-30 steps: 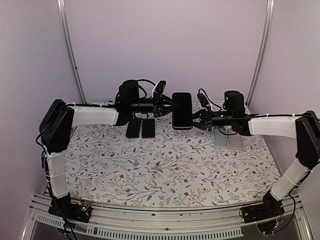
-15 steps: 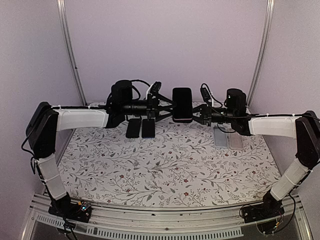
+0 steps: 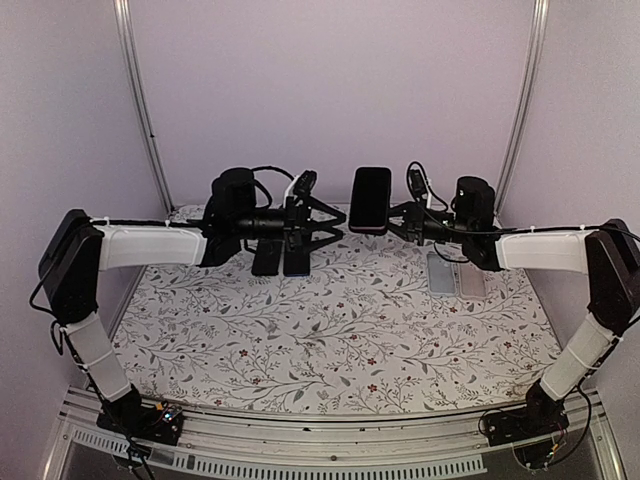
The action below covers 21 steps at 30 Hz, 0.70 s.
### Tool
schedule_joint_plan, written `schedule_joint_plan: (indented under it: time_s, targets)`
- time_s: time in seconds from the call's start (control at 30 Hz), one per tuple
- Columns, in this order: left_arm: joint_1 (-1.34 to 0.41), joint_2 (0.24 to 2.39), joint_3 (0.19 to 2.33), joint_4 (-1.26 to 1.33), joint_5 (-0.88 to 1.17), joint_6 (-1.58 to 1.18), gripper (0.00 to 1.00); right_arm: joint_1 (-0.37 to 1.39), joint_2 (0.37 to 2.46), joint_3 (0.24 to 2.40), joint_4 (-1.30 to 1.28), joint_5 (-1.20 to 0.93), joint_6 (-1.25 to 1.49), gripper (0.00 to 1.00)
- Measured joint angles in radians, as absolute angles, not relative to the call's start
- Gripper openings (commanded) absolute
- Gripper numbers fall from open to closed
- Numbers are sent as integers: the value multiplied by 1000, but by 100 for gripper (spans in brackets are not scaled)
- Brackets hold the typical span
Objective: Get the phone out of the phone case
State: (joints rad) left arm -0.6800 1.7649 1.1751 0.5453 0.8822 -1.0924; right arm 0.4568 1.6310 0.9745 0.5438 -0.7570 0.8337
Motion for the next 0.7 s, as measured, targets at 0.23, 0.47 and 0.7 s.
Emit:
schedule_joint_plan:
  time_s: [0.23,0.47,0.7]
  targets:
    - [-701,1781,1177,638,888,-1147,75,472,1634,974,568,-745,838,0]
    - [-707,1815,1190,658,889,-1166,75,498,1634,974,572,-737,839,0]
    - [-707,1820,1190,672,884,-1183,75,513,1634,975,585,-732,839,0]
